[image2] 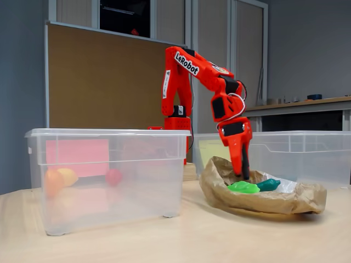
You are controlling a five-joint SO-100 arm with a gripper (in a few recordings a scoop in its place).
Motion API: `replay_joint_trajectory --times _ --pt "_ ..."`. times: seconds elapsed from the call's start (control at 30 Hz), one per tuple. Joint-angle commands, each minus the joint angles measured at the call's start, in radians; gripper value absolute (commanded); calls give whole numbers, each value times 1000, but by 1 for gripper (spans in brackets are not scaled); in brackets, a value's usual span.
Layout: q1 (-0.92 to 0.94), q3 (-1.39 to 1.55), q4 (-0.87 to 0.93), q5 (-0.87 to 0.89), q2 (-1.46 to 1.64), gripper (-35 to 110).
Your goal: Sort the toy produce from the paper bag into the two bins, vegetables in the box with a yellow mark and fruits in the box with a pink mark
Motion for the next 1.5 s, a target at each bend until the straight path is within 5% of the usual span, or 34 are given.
replay_joint_trajectory --times 0.0,0.4,0.7,1.1,1.47 --pt "5 17 2 -32 -15 39" --pt "64 -87 40 -143 -187 38" --pt "84 -161 61 -163 -264 20" --pt "77 -219 104 -164 -278 17" --pt "74 -334 298 -202 -187 13"
